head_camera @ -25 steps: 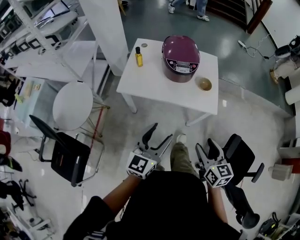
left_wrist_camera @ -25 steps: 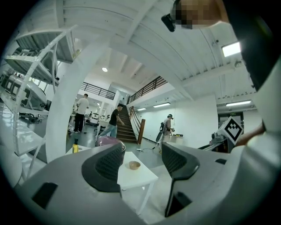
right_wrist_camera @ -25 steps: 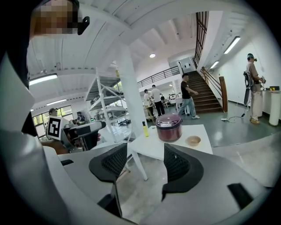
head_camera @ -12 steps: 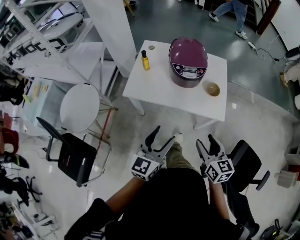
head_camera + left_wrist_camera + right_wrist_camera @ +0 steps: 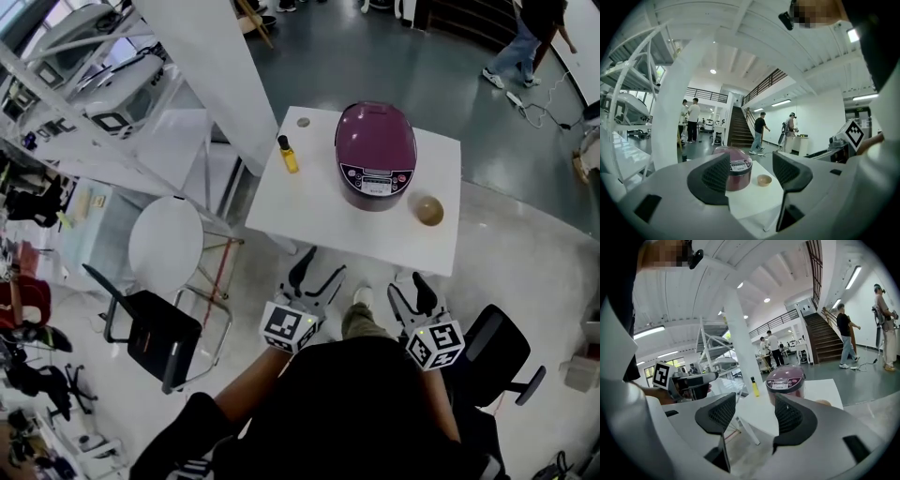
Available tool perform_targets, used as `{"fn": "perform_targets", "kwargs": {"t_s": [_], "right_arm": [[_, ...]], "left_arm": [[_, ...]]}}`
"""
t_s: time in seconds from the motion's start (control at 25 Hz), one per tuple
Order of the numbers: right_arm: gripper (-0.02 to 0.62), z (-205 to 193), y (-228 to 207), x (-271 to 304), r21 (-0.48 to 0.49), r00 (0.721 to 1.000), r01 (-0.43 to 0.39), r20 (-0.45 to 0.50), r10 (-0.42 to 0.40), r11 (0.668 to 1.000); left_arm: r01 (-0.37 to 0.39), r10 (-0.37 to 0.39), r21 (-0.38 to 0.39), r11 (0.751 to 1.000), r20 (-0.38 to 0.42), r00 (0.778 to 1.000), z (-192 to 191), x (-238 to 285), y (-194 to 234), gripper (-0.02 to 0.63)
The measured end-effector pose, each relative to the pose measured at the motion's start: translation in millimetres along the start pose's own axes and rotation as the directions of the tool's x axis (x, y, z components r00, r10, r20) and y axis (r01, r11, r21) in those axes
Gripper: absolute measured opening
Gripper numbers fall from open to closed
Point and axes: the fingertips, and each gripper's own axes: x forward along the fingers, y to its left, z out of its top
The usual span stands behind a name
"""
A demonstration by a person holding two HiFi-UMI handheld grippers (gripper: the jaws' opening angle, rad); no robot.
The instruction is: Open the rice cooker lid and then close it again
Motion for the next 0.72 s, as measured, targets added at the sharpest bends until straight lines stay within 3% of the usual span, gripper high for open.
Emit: {"fn": "perform_targets", "kwargs": {"t_s": [0.44, 0.72], "right_arm": [[0.23, 45, -93, 63, -0.008, 0.999, -0.035, -0.005, 0.035, 0.999], [0.23, 56, -122, 98, 0.005, 0.998, -0.055, -0.013, 0.056, 0.998]], "left_arm": [[-0.071, 0.07, -0.015, 0.997, -0.038, 0.997, 18, 91, 23, 0.262], [-0.091, 0.089, -0.022, 0.996, -0.063, 0.994, 20, 127, 39, 0.262]]}}
